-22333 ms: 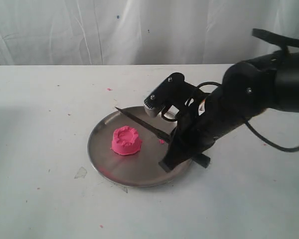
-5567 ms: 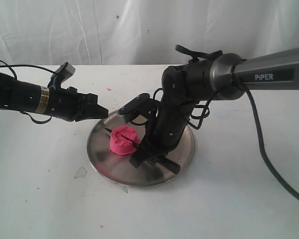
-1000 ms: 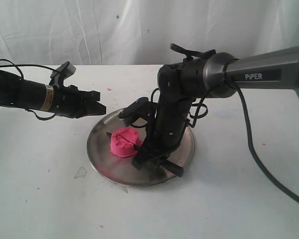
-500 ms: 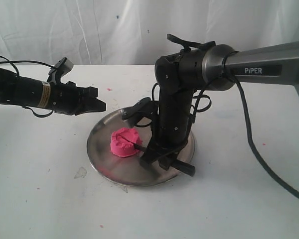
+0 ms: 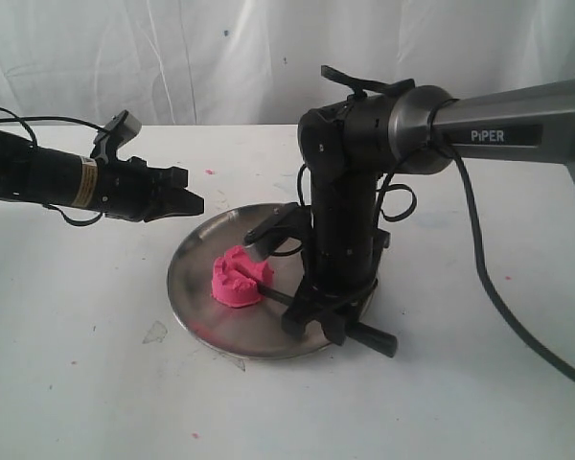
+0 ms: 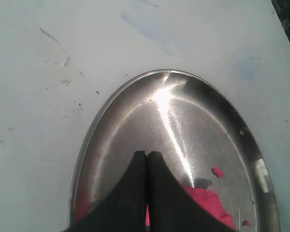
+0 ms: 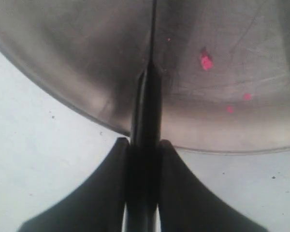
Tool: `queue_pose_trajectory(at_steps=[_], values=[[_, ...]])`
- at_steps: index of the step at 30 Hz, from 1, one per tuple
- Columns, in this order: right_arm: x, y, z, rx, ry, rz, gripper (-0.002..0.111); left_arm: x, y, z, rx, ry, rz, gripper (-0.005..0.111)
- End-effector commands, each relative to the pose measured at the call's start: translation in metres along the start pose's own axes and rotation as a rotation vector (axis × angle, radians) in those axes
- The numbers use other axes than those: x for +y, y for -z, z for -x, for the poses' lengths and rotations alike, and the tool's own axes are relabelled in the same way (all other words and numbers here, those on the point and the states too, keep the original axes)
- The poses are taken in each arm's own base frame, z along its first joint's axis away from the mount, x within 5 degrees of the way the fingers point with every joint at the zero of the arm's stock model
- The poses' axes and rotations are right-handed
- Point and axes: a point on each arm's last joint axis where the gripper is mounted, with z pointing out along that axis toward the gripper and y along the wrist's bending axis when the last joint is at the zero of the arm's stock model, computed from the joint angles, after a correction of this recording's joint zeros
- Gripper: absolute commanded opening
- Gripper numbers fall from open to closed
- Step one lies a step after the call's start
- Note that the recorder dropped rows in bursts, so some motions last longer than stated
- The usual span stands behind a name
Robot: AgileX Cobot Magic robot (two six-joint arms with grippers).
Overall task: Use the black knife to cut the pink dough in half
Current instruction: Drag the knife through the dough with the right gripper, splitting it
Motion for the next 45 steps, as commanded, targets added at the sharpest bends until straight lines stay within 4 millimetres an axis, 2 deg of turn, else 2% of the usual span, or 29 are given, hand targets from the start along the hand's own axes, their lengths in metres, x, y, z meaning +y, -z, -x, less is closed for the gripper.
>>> queue_pose_trajectory(at_steps=[1,18,22,32,41,45], values=[[-0.004,0.003,0.003,-0.032,-0.005,-0.029,0.0,-0.003,0.004,0.004,-0.009,-0.011,0.001,0.0],[-0.016,0.004,0.004,-0.046,-0.05,-0.156,0.0,-0.003,0.004,0.004,-0.009,-0.016,0.002,0.0],[-0.014,0.003,0.004,-0.052,-0.052,-0.137,0.0,-0.003,0.004,0.004,-0.009,-0.016,0.002,0.0],[0.003,0.003,0.006,-0.071,-0.002,0.048,0.0,-0.003,0.004,0.004,-0.007,-0.023,-0.004,0.0],[0.004,0.003,0.005,-0.06,-0.006,0.058,0.0,-0.003,0.004,0.004,-0.007,-0.027,-0.003,0.0],[0.003,0.012,0.007,-0.125,-0.025,0.03,0.0,-0.003,0.004,0.004,-0.007,-0.027,-0.003,0.0]])
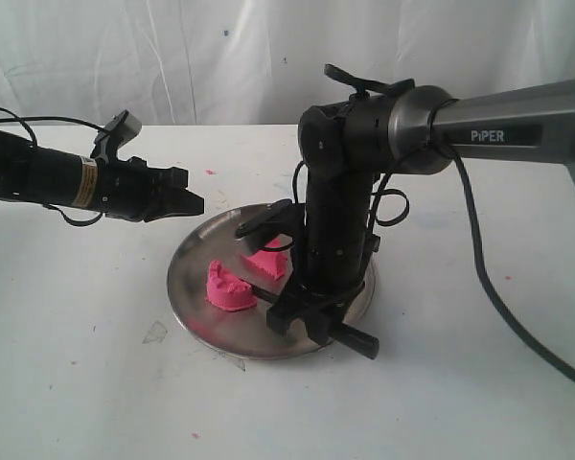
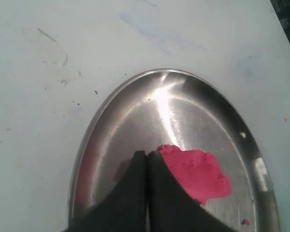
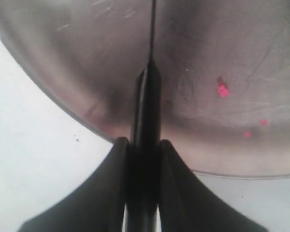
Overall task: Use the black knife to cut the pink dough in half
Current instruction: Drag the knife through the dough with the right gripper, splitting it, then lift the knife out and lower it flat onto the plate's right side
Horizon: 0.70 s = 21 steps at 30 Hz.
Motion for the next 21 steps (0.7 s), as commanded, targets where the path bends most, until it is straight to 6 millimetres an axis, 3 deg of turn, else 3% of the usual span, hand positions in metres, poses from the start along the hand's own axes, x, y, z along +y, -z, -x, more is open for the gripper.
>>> queue_pose_trajectory(at_steps=[1,9,16,18,21], values=[[0.0,0.018,0.003,-0.091,-0.014,-0.032,0.0,-0.003,0.004,0.004,-0.009,-0.024,0.001,0.0],[-0.004,0.061,-0.005,-0.227,-0.039,-0.142,0.0,-0.004,0.004,0.004,-0.006,-0.024,-0.006,0.0],[-0.029,0.084,-0.017,-0.349,-0.174,-0.198,0.0,-0.004,0.004,0.004,-0.005,-0.024,-0.01,0.0],[-0.047,0.088,-0.027,-0.47,-0.341,-0.142,0.0,-0.005,0.004,0.003,-0.002,-0.024,-0.018,0.0],[-0.063,0.09,-0.043,-0.631,-0.519,0.127,0.0,-0.007,0.004,0.003,0.005,-0.024,-0.039,0.0]])
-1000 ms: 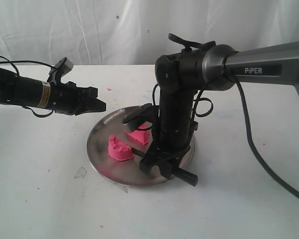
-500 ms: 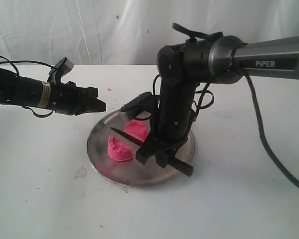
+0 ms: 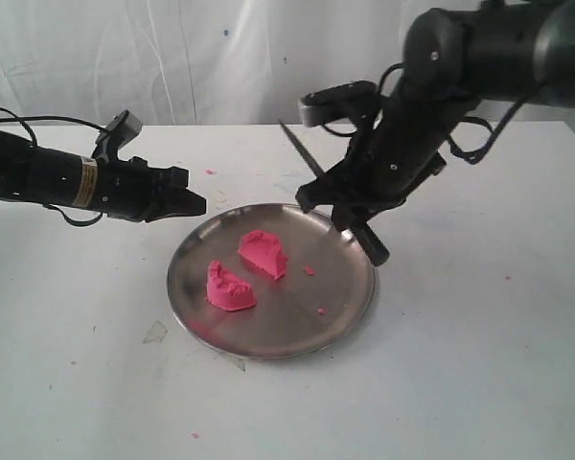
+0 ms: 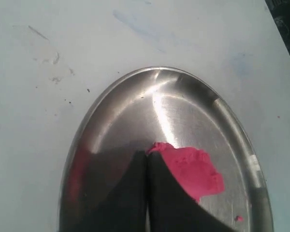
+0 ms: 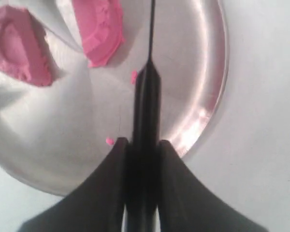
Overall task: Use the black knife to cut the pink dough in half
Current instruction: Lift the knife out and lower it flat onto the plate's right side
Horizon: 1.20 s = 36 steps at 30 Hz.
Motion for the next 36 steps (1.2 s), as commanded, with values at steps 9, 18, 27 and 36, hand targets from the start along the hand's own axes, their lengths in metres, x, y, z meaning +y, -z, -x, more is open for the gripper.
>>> queue_pose_trajectory(at_steps=[9,18,27,36], values=[[-0.029,-0.031,-0.021,-0.157,-0.579,0.526,0.0,-0.006,0.004,0.003,0.004,-0.03,-0.036,0.0],[-0.034,-0.066,-0.031,-0.063,-0.621,0.526,0.0,-0.006,0.004,0.003,0.004,-0.03,-0.036,0.0],[-0.033,-0.095,-0.044,0.053,-0.635,0.563,0.0,-0.004,0.004,0.003,-0.004,-0.03,-0.013,0.0],[-0.033,-0.099,-0.047,0.071,-0.62,0.563,0.052,-0.019,0.016,0.013,-0.034,-0.058,-0.029,0.0]])
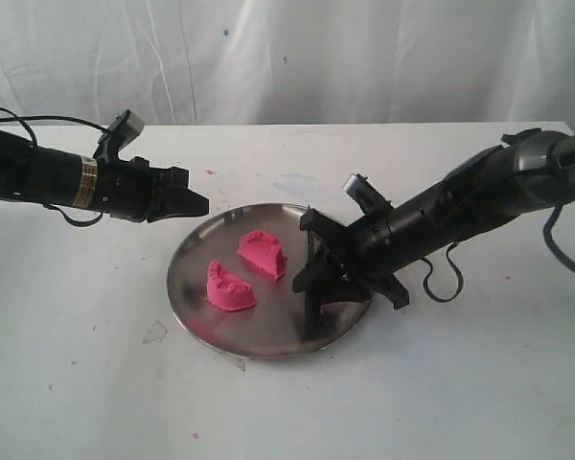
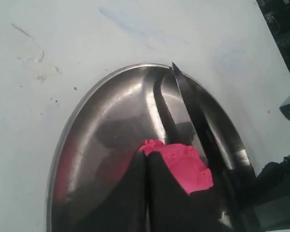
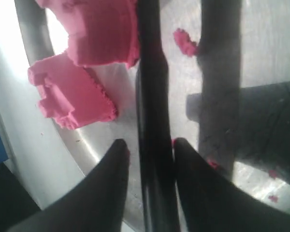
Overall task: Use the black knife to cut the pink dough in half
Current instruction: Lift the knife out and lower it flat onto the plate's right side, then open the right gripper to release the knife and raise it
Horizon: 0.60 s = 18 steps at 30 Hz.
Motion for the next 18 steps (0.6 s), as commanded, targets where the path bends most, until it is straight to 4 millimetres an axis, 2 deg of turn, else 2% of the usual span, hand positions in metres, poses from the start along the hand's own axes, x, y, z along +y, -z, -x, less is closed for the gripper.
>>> queue_pose_trajectory(at_steps=[1,5,11,14,18], values=[[0.008,0.01,0.001,-0.03,0.058,0.0,0.056,-0.02,0.018,0.017,-0.055,-0.061,0.005,0.0],[0.02,0.023,0.002,-0.084,0.129,-0.005,0.057,-0.041,0.036,0.029,-0.105,-0.108,0.003,0.0],[0.044,0.057,0.004,-0.233,0.264,-0.08,0.053,-0.068,0.061,0.044,-0.183,-0.137,0.013,0.0],[0.06,0.079,0.001,-0.315,0.339,-0.105,0.039,-0.079,0.071,0.049,-0.216,-0.154,0.02,0.0],[0.088,0.117,-0.008,-0.454,0.474,-0.136,0.003,-0.094,0.084,0.053,-0.248,-0.167,0.009,0.0]])
